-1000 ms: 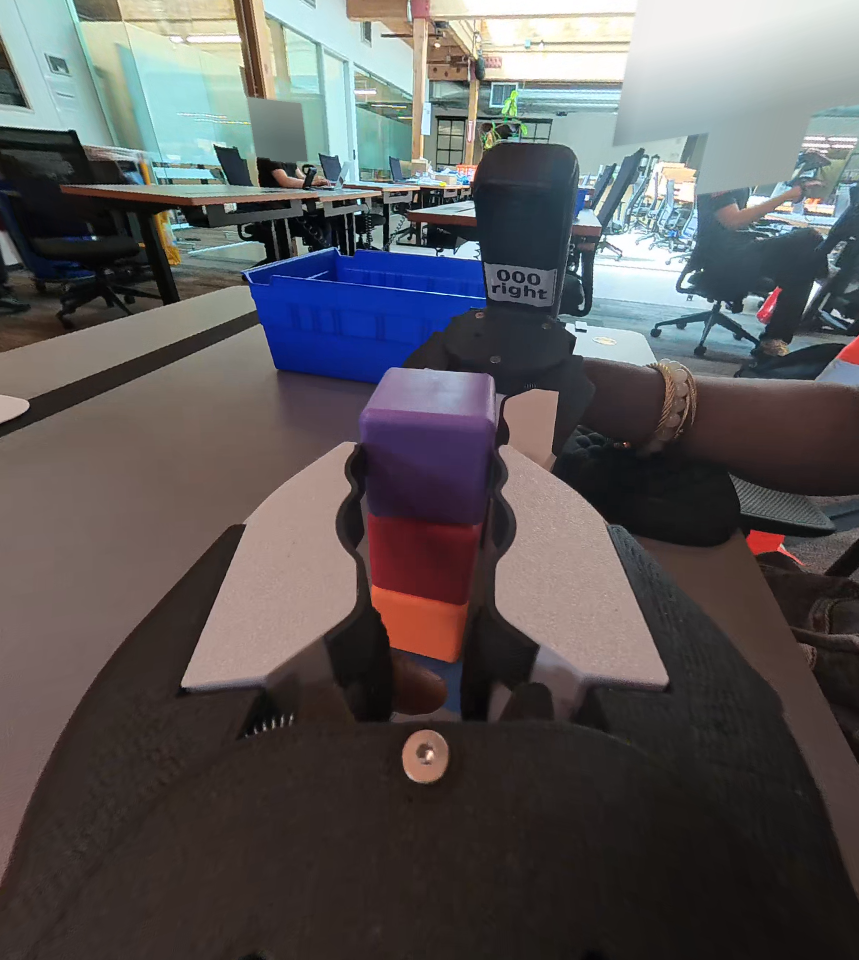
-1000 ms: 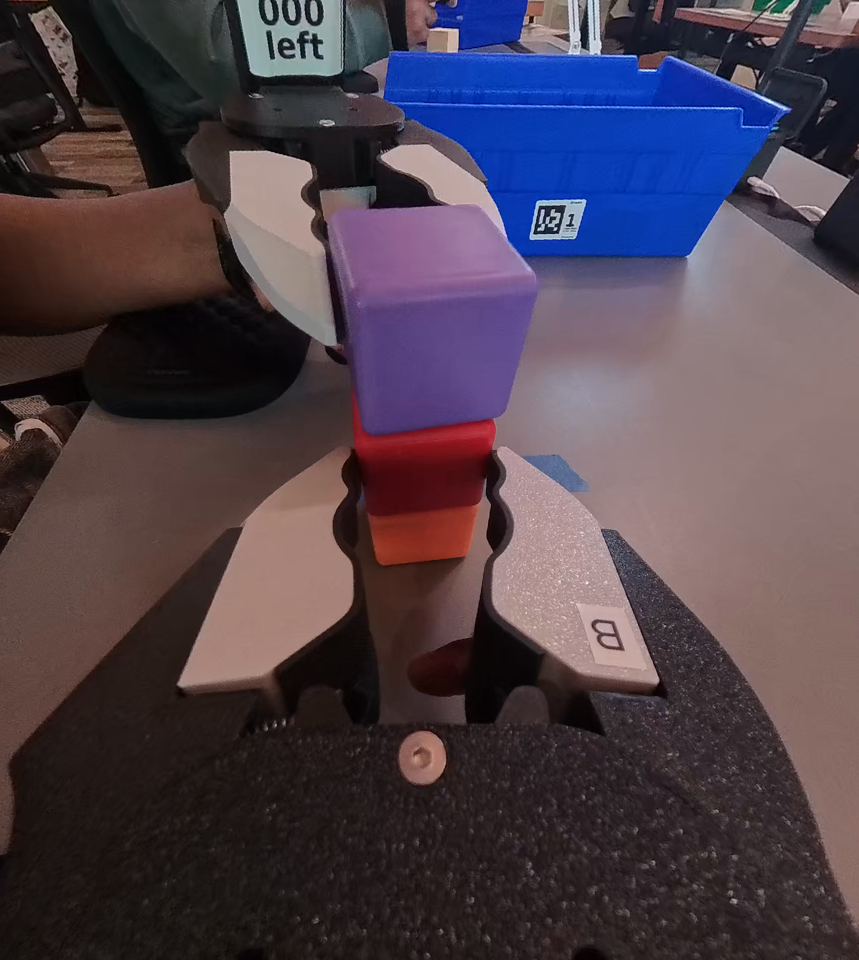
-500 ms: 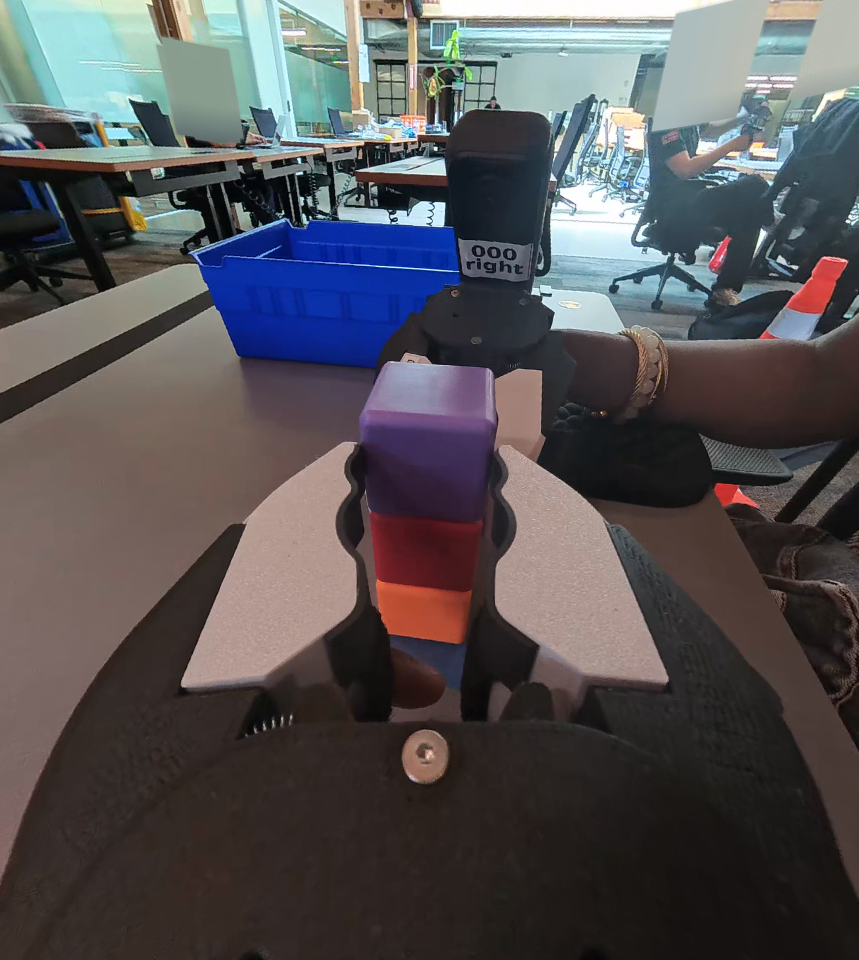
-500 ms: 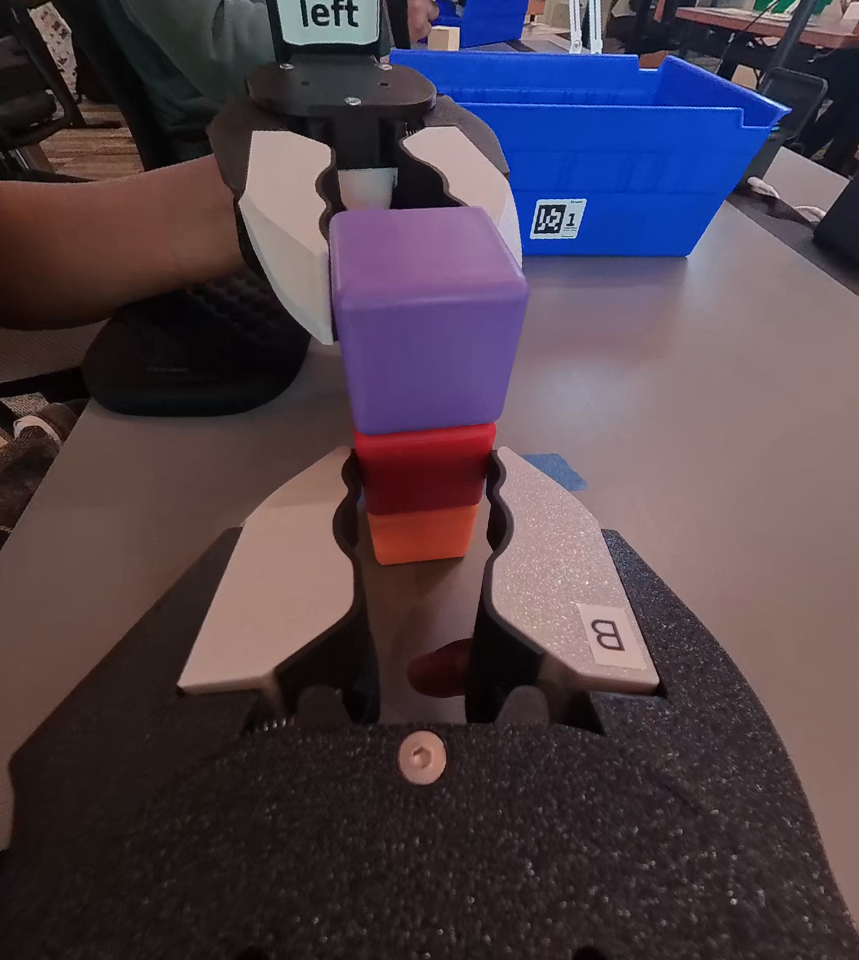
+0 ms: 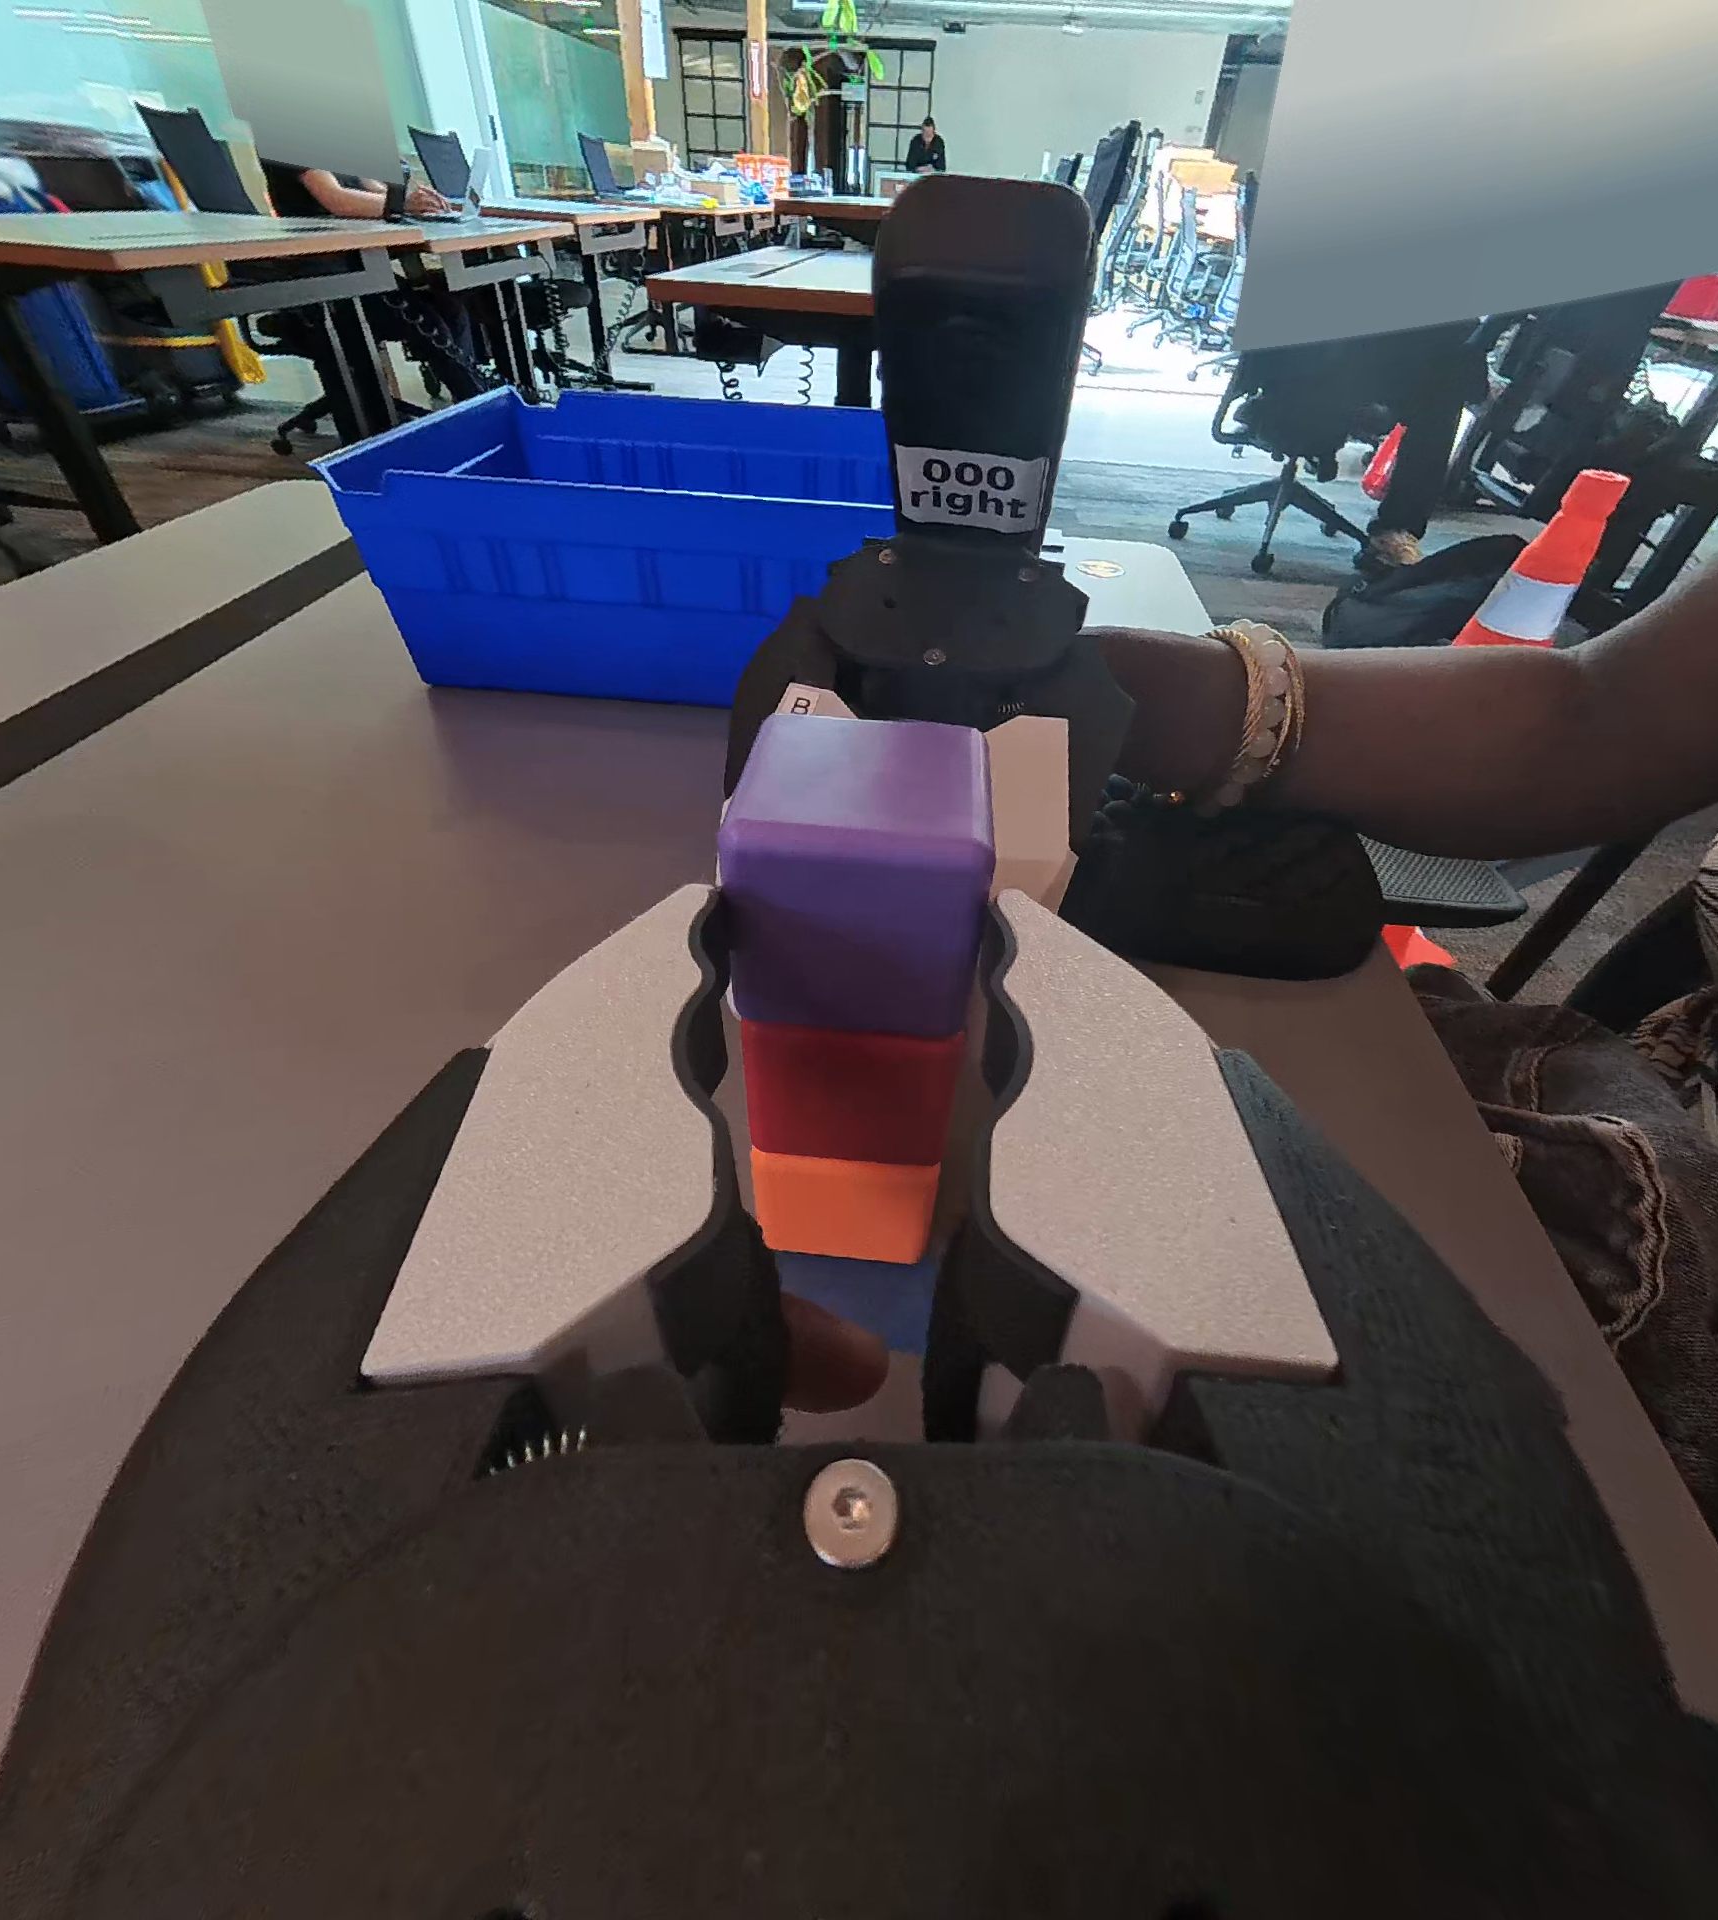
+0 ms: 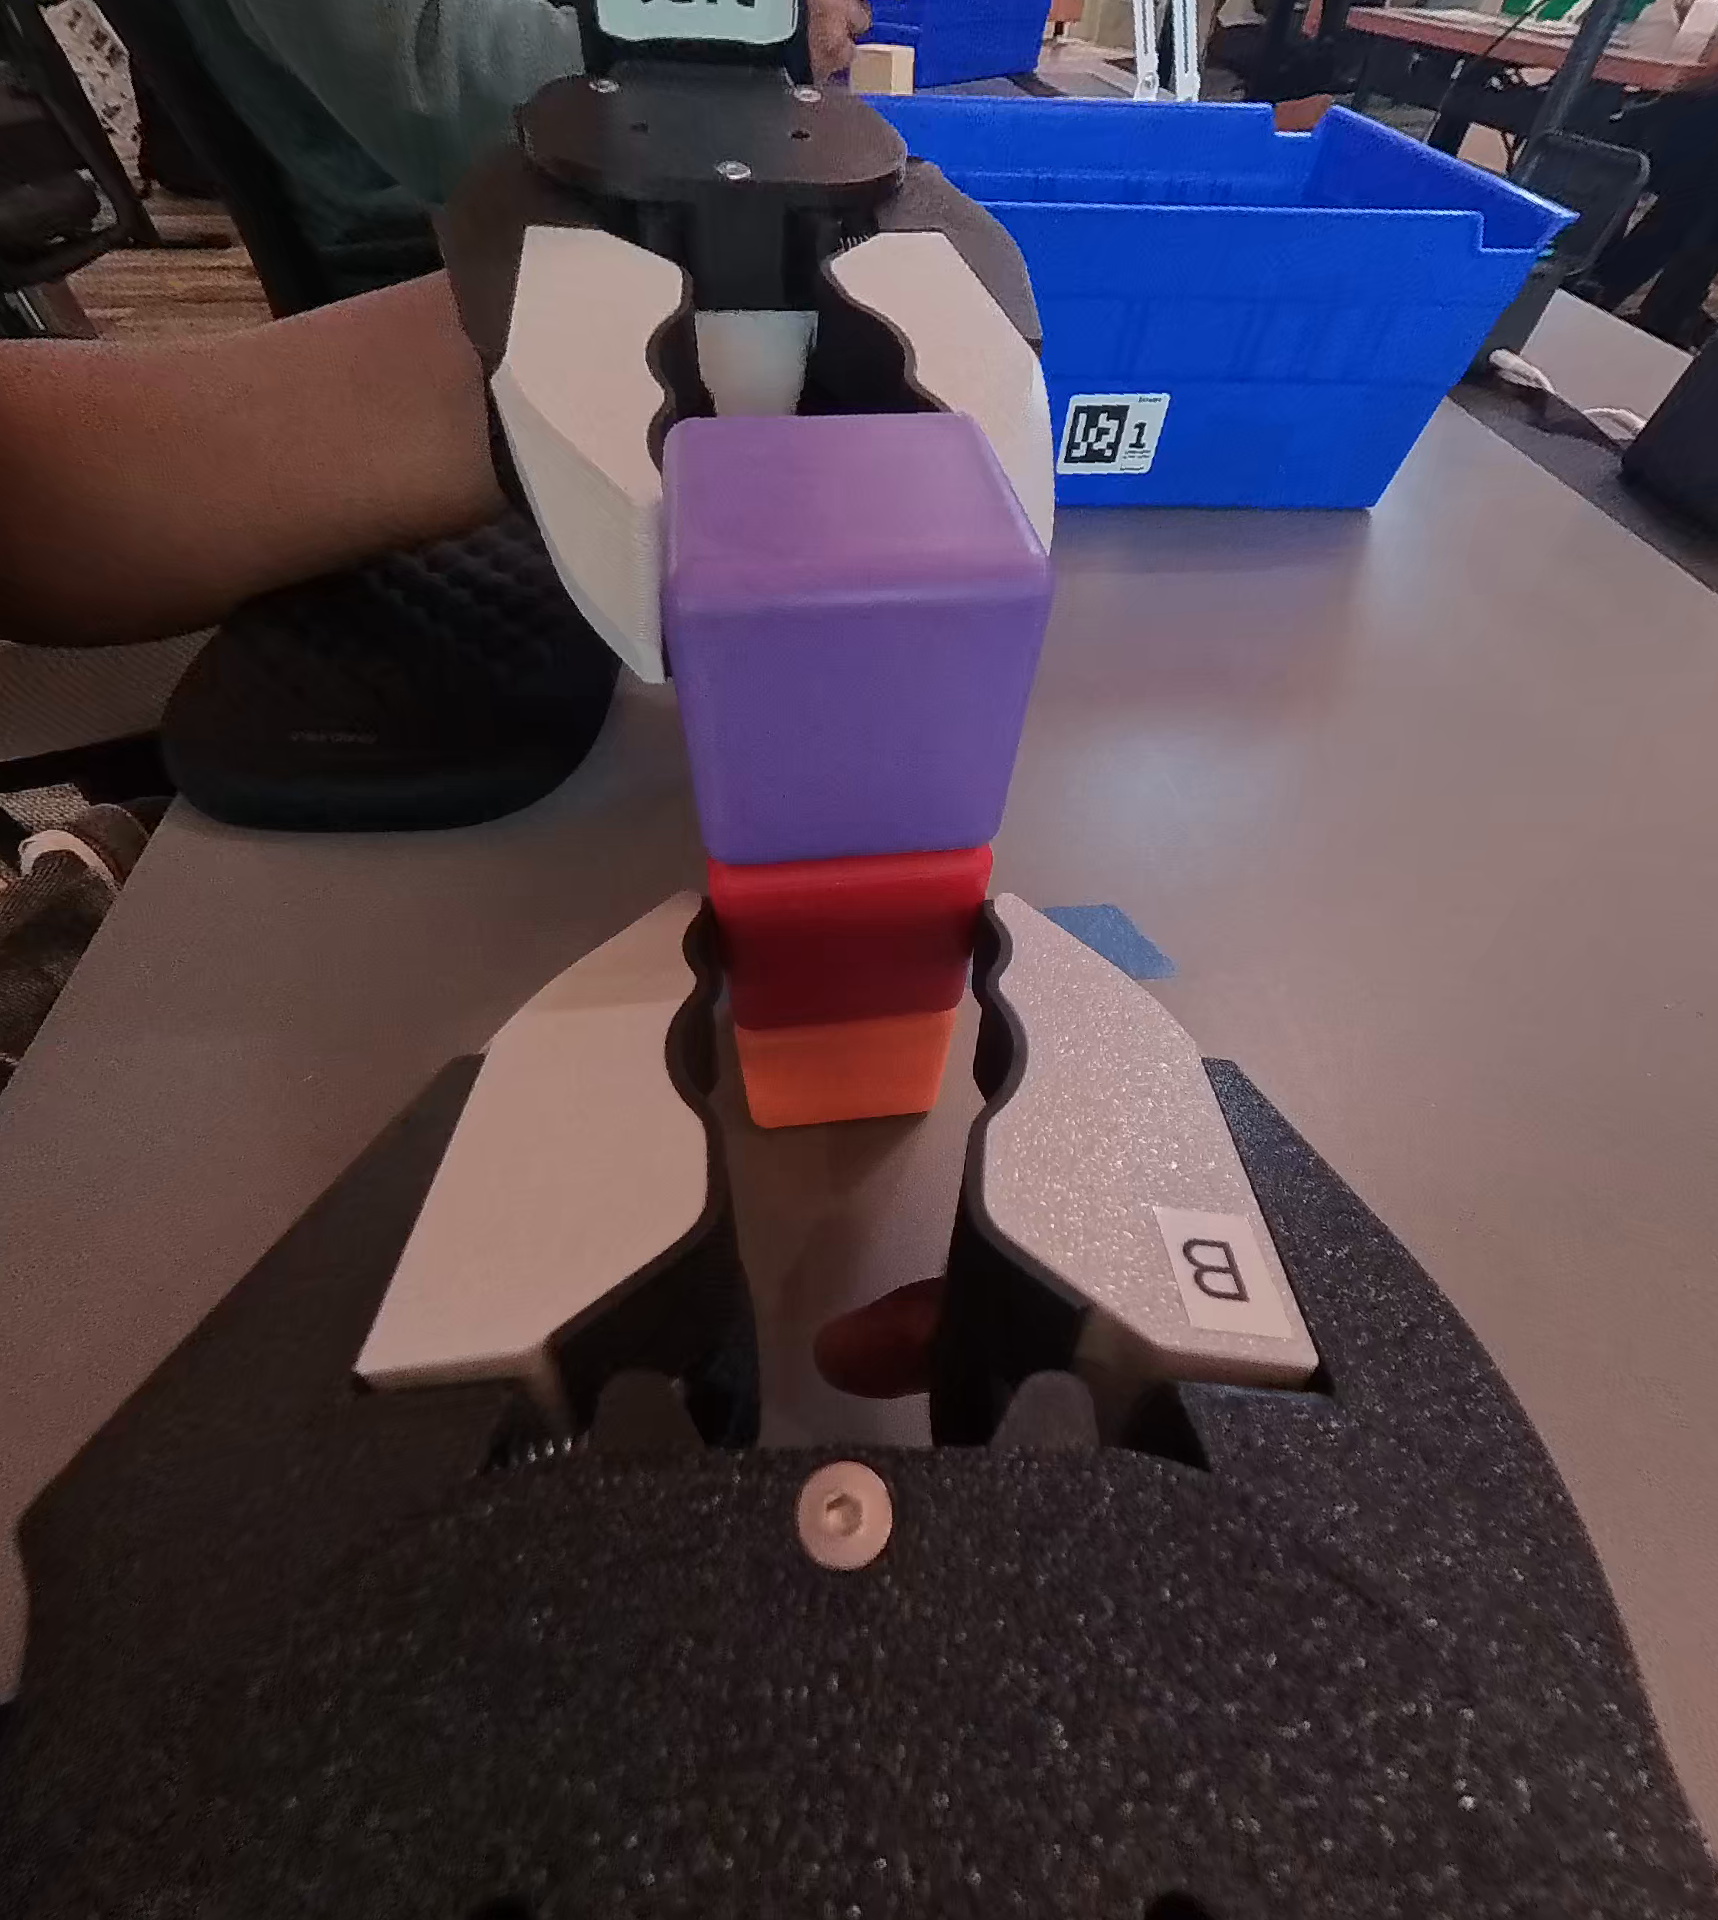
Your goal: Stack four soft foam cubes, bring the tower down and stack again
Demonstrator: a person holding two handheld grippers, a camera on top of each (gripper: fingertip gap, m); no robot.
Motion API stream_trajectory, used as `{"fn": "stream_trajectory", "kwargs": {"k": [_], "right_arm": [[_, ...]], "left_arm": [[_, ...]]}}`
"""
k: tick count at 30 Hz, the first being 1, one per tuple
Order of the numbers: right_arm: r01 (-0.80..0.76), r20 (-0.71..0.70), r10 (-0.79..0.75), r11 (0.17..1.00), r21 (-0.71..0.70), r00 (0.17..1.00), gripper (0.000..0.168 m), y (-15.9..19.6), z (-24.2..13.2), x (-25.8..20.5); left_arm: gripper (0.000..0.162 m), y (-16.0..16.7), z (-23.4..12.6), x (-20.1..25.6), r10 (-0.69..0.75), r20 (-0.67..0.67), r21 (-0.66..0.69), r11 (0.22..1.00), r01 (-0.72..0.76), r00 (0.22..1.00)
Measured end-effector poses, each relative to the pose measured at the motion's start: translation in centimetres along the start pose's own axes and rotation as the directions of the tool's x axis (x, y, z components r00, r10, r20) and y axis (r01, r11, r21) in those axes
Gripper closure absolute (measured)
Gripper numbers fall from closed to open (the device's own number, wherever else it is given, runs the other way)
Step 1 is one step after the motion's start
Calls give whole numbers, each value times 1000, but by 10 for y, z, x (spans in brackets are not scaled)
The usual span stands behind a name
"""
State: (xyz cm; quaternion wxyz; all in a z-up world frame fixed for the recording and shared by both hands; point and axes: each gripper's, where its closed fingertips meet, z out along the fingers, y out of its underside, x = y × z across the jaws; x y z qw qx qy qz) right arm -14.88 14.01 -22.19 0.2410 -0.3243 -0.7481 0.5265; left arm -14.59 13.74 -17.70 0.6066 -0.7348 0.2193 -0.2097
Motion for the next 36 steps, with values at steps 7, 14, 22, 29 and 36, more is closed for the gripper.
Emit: {"fn": "stream_trajectory", "kwargs": {"k": [7,14,22,29,36], "right_arm": [[7,-1,-7,1000,-6,1000,121,0,-1,-1],[15,-4,-15,1000,-11,1000,121,0,-1,-2],[12,-6,-12,1000,-9,1000,121,0,-1,-2],[9,-10,-9,1000,-9,1000,121,0,-1,-2],[11,-12,-11,1000,-12,1000,121,0,-2,-2]], "left_arm": [[74,-33,-26,-3,-49,64,52,998,46,997],[84,-124,-202,-104,-211,587,287,957,43,782],[90,18,-272,-229,-386,792,40,805,591,472],[86,94,-256,-244,-291,867,-125,658,743,404],[111,103,-251,-238,-307,835,-184,627,757,457]]}}
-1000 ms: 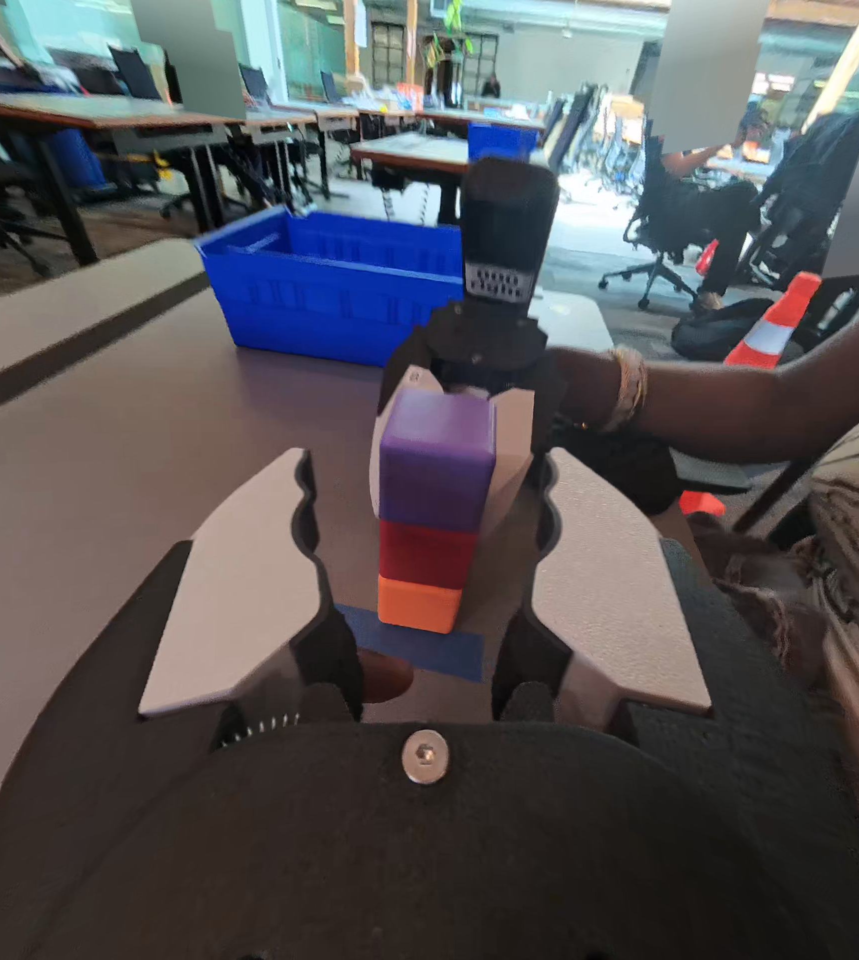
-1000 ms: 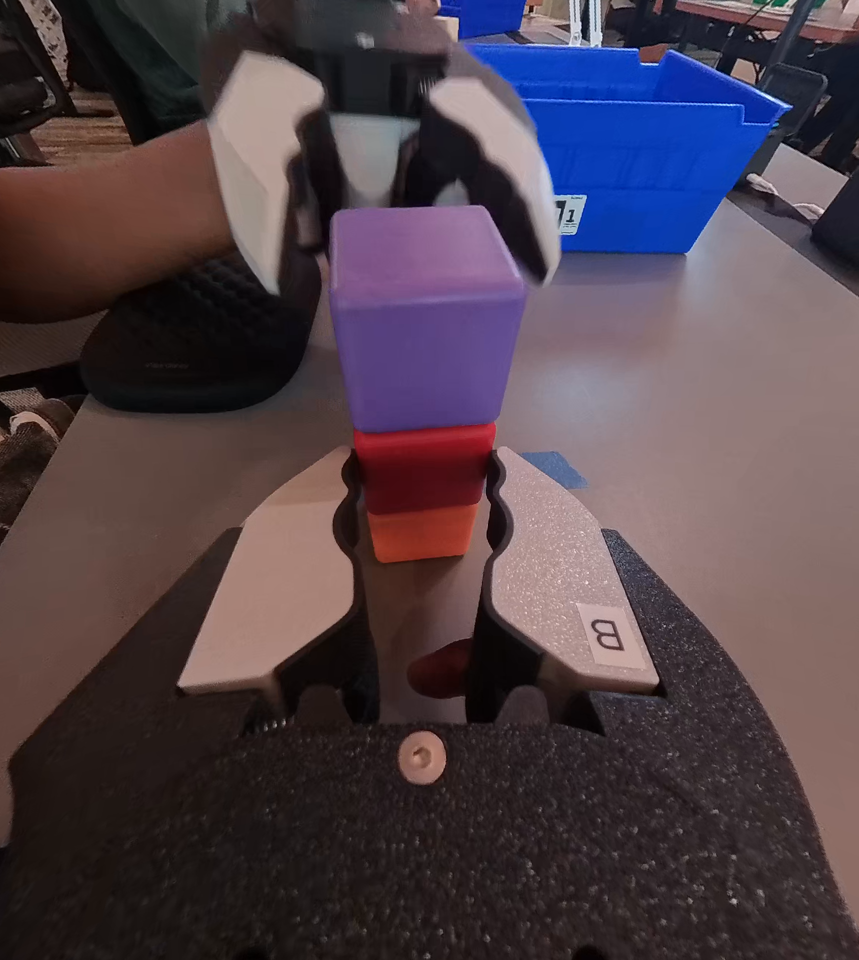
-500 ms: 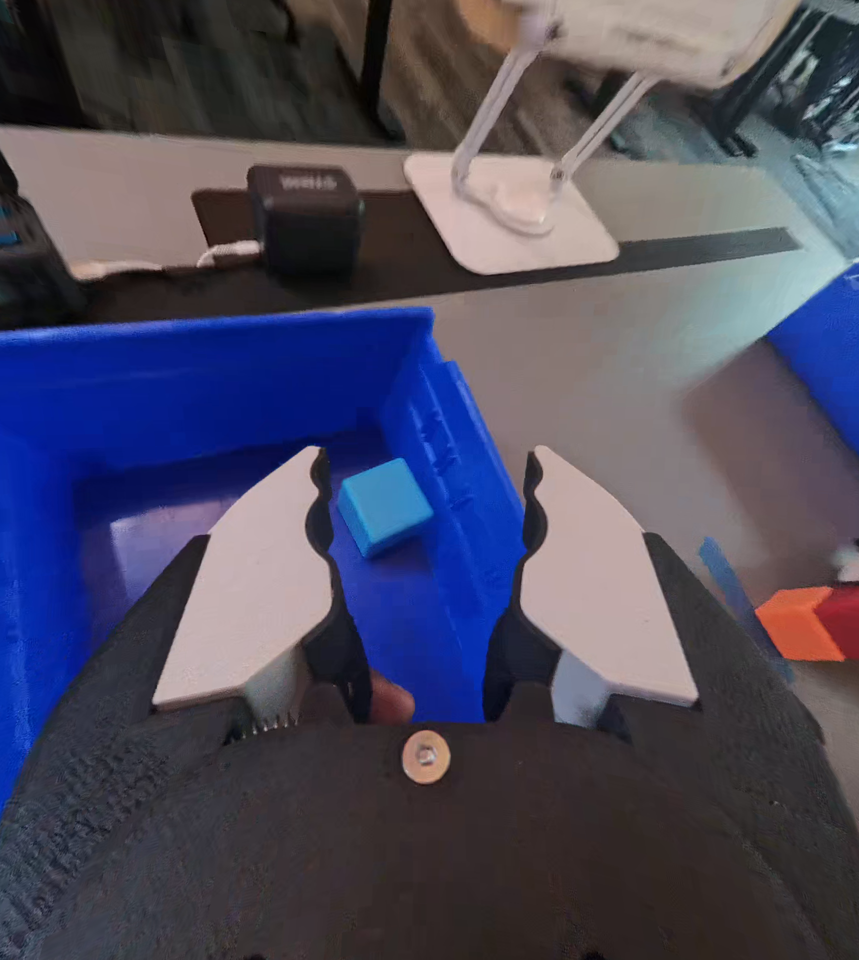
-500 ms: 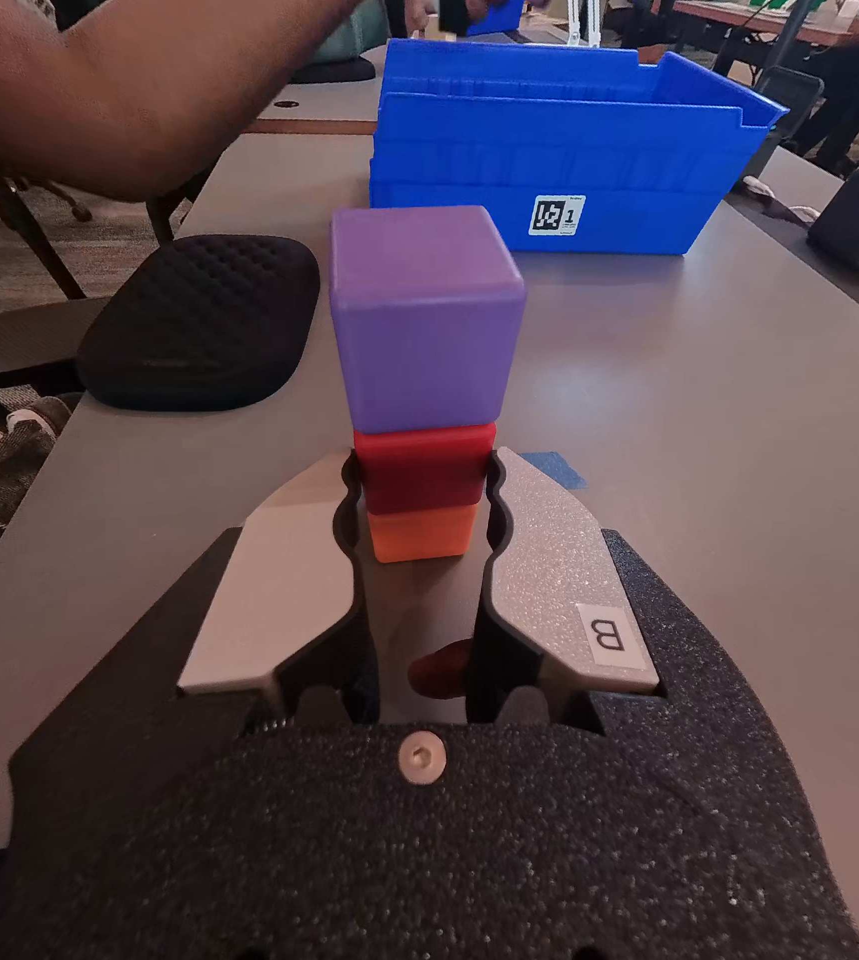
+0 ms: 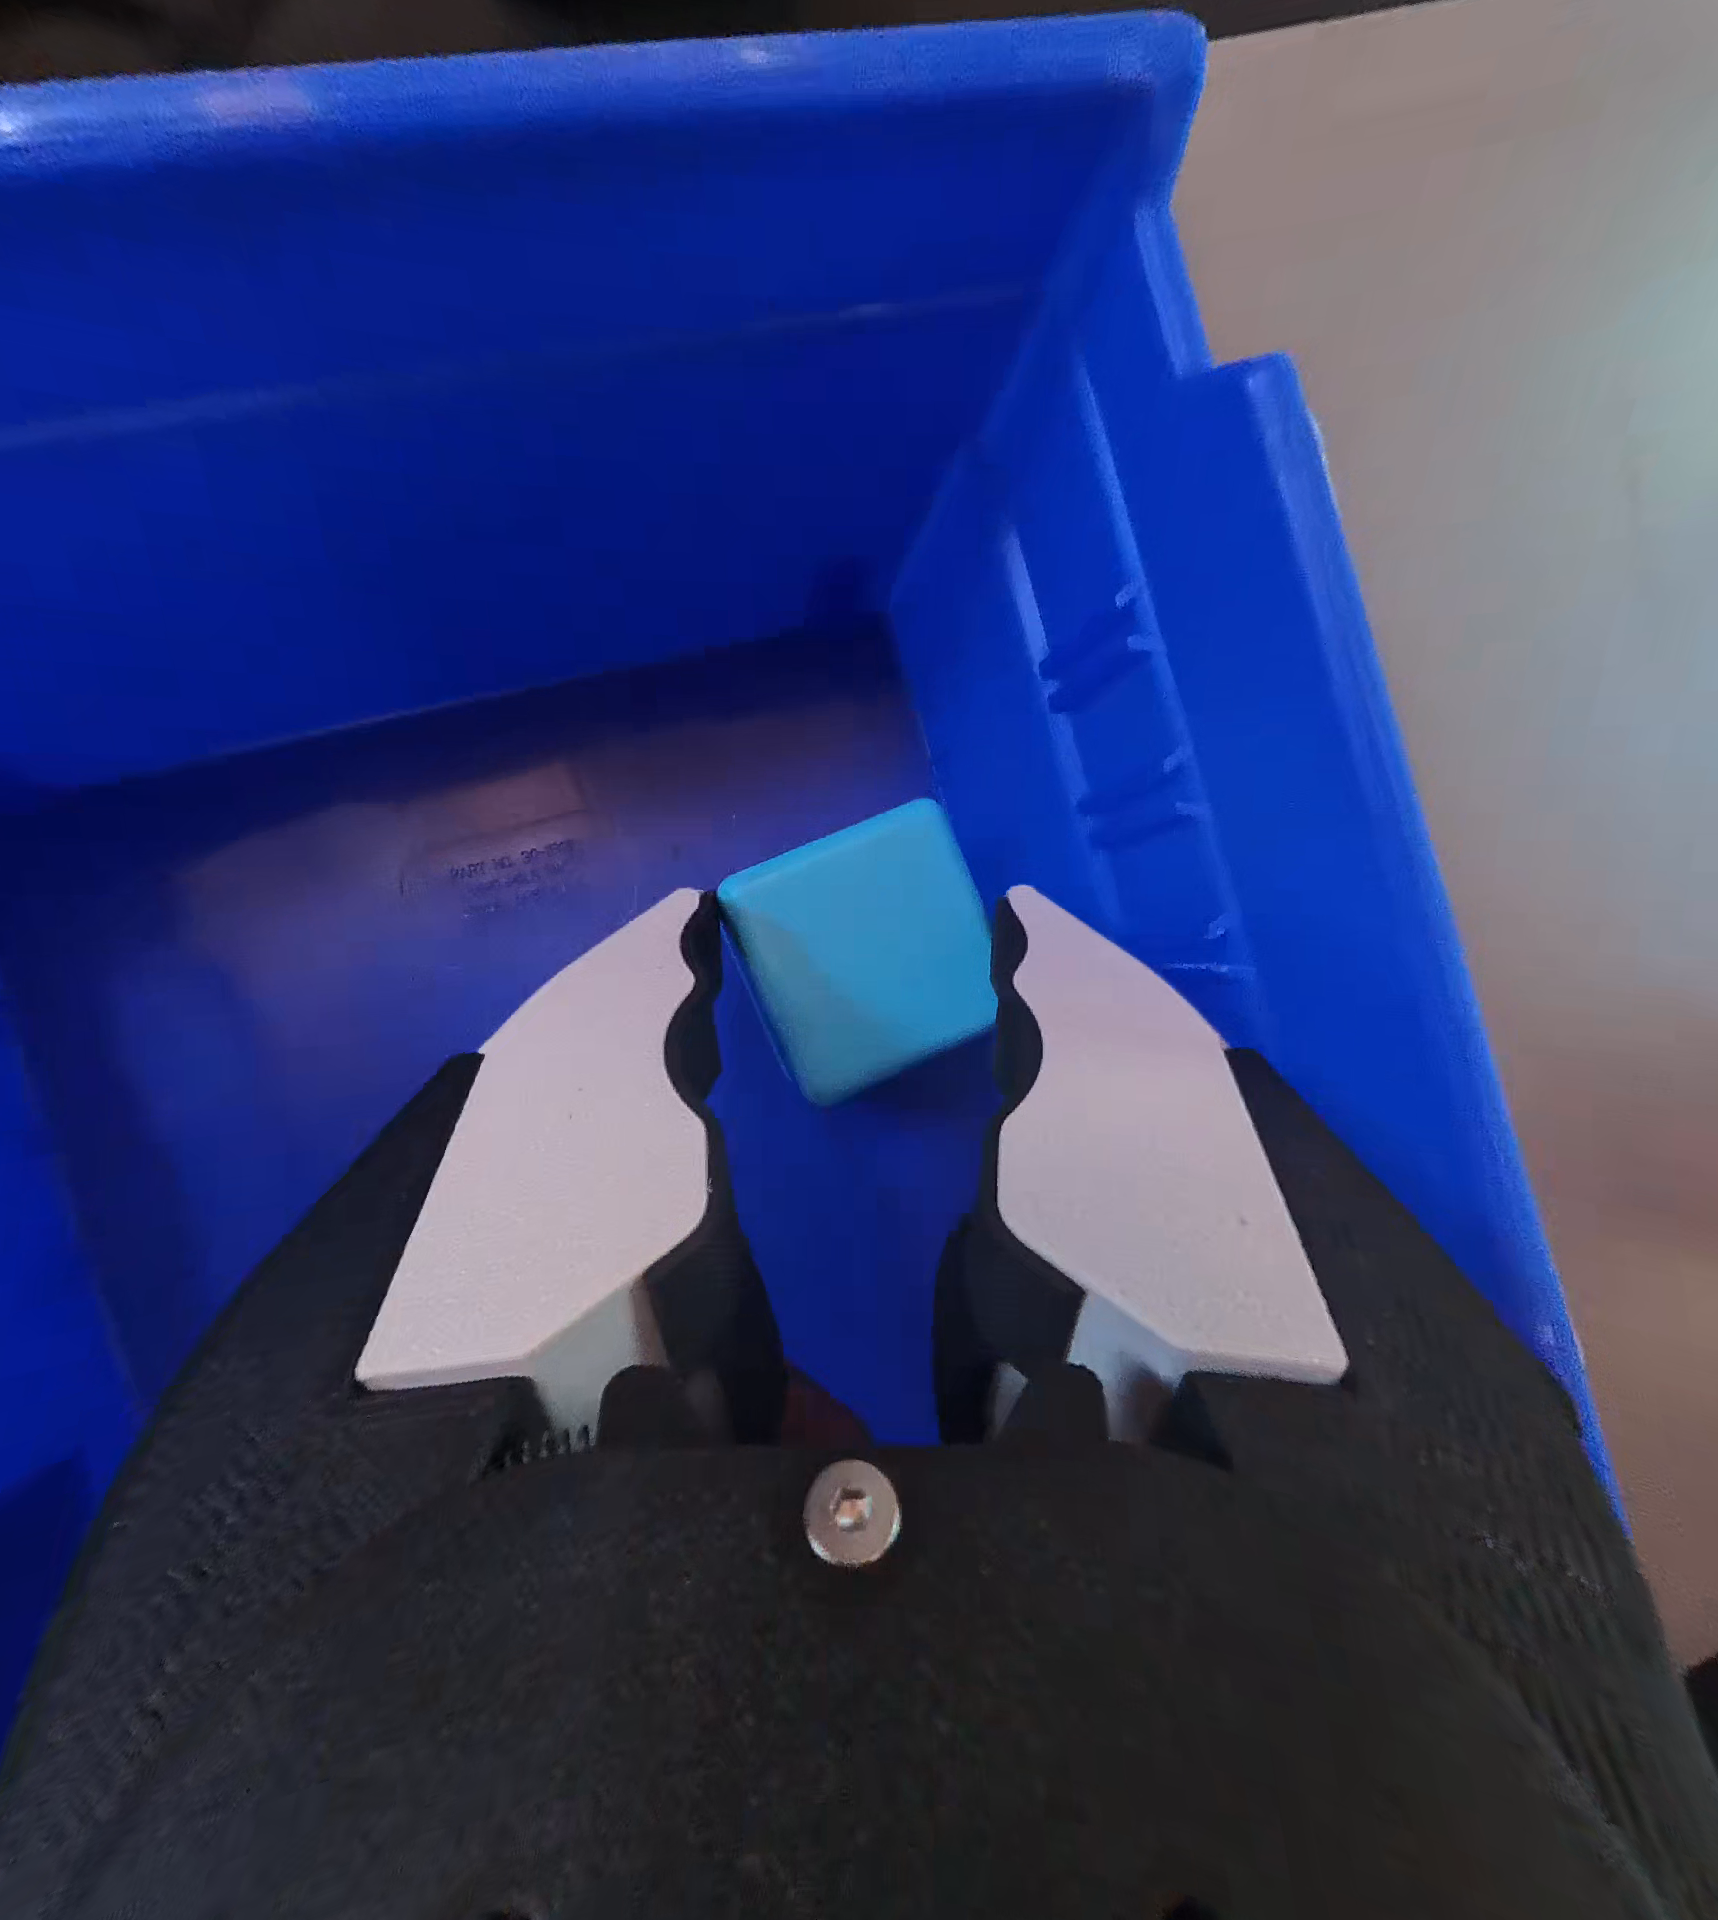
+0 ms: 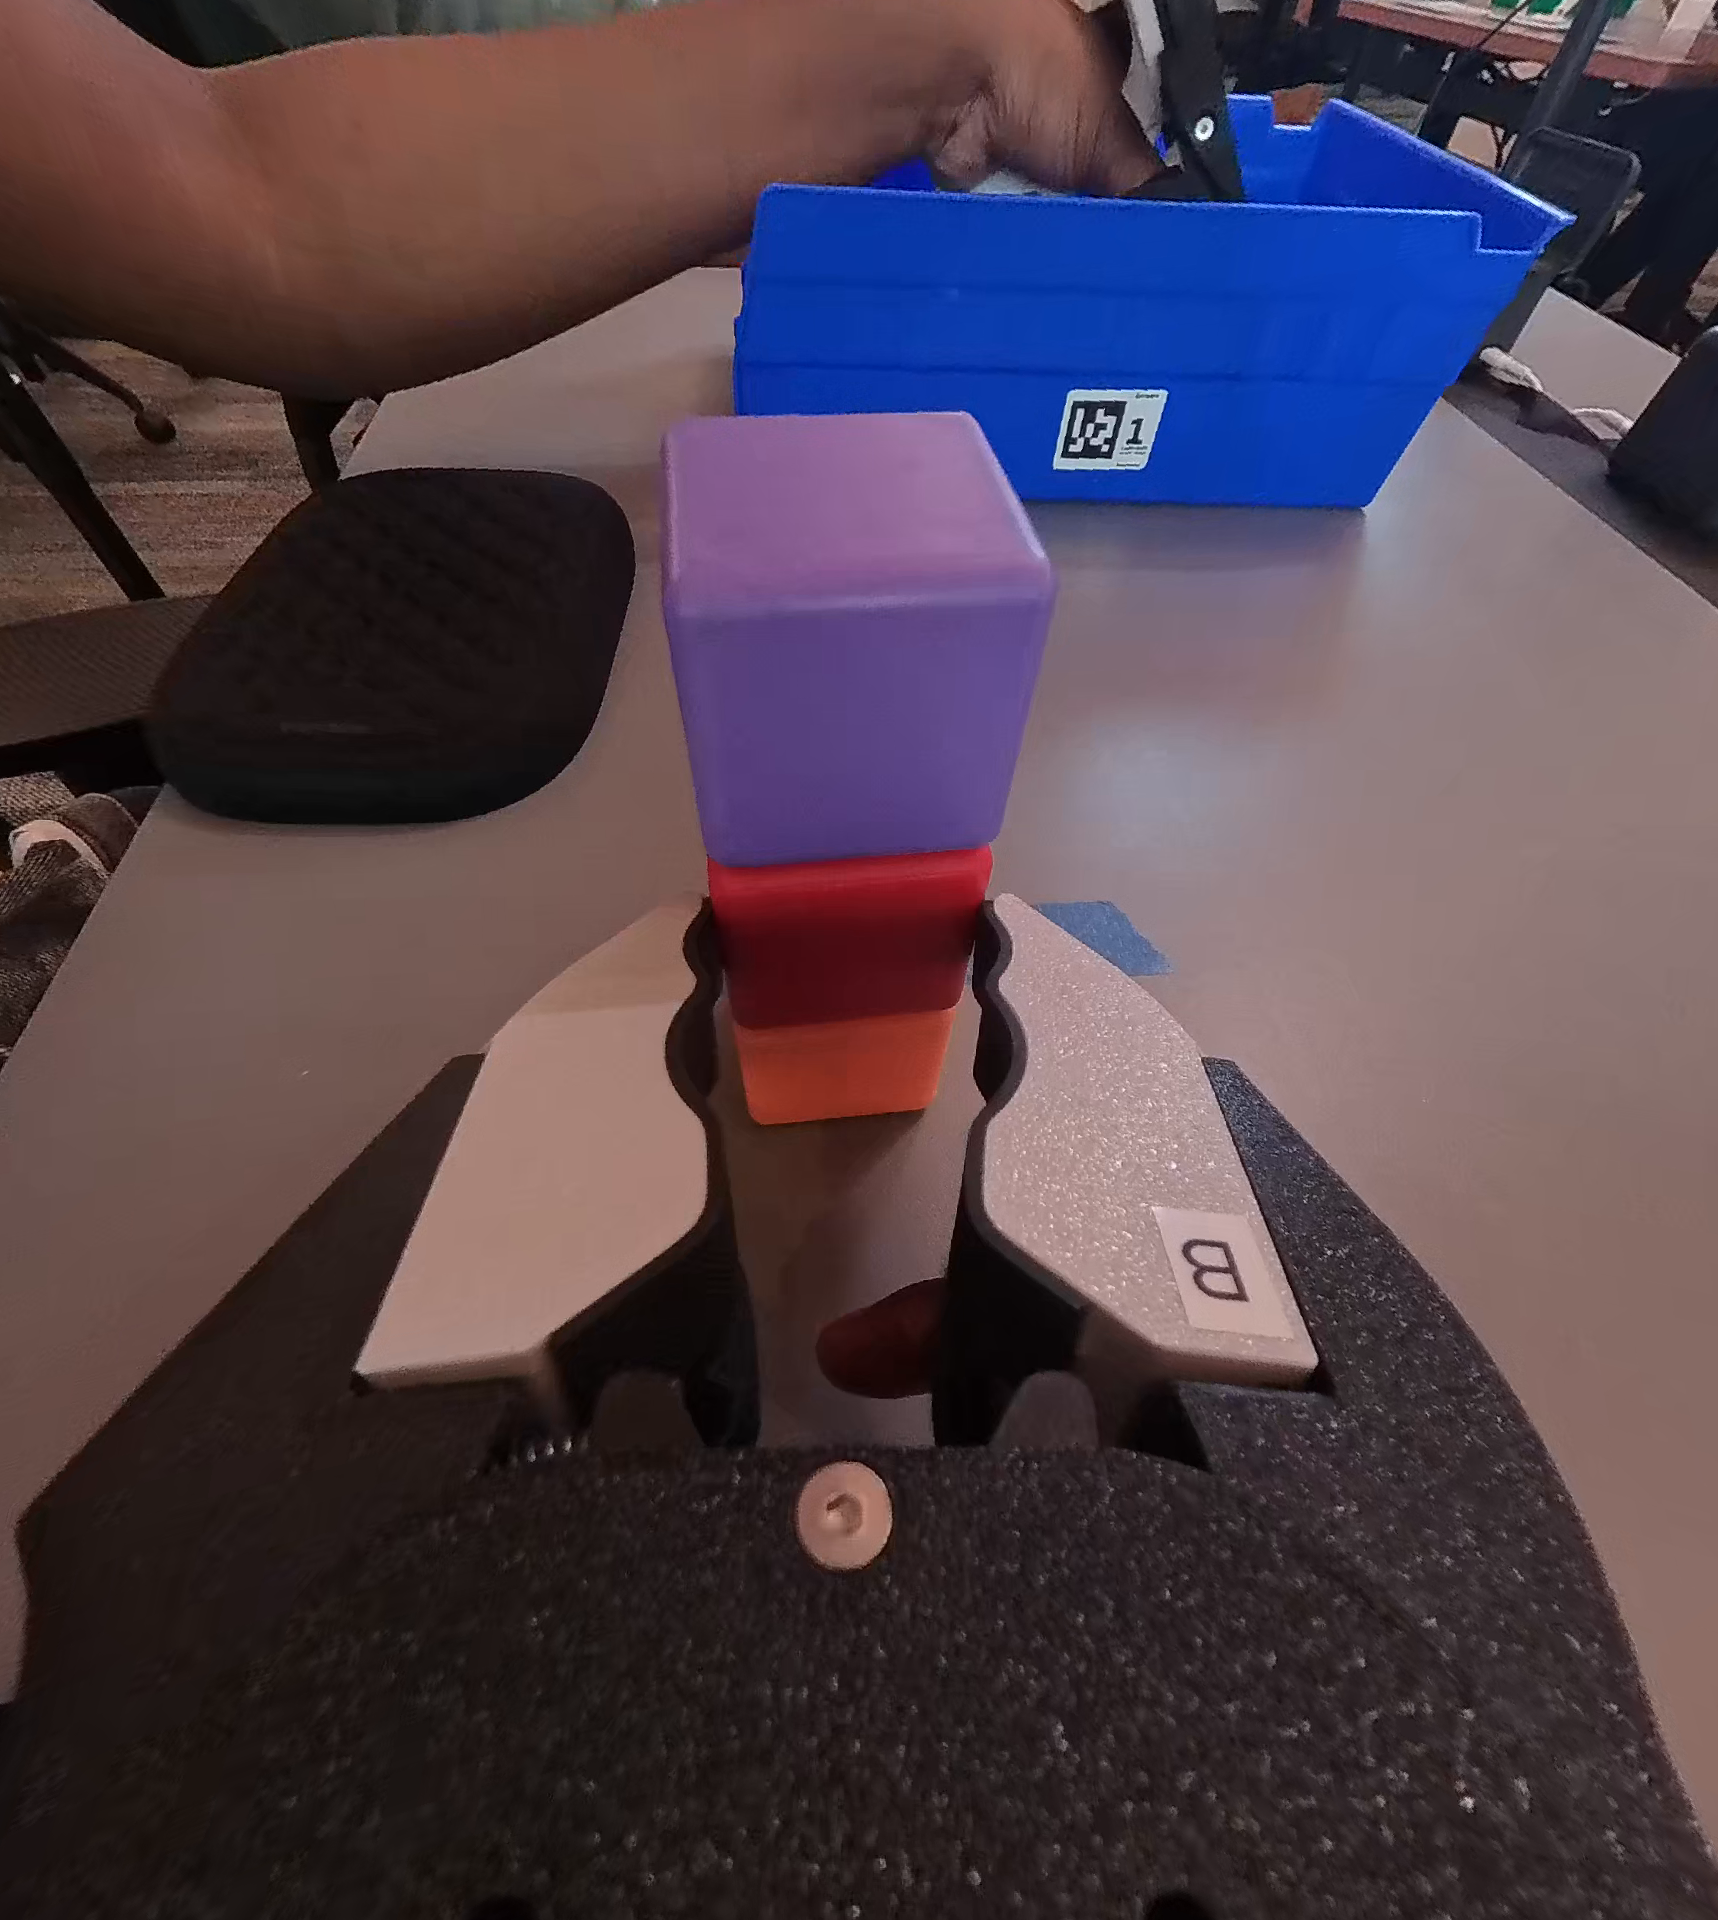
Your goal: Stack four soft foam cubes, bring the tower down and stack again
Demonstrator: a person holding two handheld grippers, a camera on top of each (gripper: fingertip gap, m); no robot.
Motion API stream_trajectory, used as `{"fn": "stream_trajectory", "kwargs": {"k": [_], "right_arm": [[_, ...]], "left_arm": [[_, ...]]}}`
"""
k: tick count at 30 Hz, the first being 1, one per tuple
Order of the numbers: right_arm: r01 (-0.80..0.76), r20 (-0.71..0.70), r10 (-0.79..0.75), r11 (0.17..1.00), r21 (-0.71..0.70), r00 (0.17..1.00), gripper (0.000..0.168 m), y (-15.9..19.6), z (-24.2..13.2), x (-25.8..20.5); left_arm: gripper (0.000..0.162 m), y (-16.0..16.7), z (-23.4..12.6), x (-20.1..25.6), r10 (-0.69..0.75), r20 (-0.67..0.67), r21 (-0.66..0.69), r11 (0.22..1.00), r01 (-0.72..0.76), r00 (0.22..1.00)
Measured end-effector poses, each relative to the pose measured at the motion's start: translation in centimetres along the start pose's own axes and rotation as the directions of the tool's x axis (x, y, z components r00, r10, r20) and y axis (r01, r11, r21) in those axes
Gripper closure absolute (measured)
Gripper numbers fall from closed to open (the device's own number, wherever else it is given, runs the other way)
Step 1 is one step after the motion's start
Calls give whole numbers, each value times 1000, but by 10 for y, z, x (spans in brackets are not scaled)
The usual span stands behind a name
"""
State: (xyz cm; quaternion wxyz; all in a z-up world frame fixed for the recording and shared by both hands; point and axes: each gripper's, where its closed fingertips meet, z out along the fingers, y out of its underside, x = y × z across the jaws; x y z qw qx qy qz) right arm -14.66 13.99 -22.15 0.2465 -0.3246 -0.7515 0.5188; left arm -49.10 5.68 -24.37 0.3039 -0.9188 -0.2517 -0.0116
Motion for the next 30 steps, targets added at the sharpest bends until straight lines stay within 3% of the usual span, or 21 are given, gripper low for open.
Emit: {"fn": "stream_trajectory", "kwargs": {"k": [3,6,8,11,14,17,20,26,30], "right_arm": [[2,-1,-2,1000,-2,1000,121,0,0,0],[5,-1,-5,1000,-2,1000,121,0,0,0],[3,0,-3,1000,-1,1000,121,0,0,0],[1,1,-1,1000,2,1000,121,0,0,0],[2,3,-2,1000,4,1000,121,-1,1,0],[-1,5,0,1000,8,1000,121,-1,1,0],[8,2,-8,1000,6,1000,121,-1,1,0],[13,2,-13,1000,6,1000,121,-1,1,-1],[11,5,-11,1000,7,1000,121,-1,1,0]], "left_arm": [[112,0,-10,-8,27,35,26,999,-28,999],[113,-24,-48,8,17,-33,290,957,-6,999],[113,-45,-96,40,75,-129,550,835,9,989],[113,-52,-186,130,336,-332,840,530,115,881],[114,-23,-235,225,631,-389,918,328,224,671],[114,6,-230,295,791,-326,939,207,276,518],[114,20,-195,333,827,-348,930,246,272,442],[115,24,-145,349,847,-314,949,295,114,430],[115,28,-130,348,839,-332,942,317,107,431]]}}
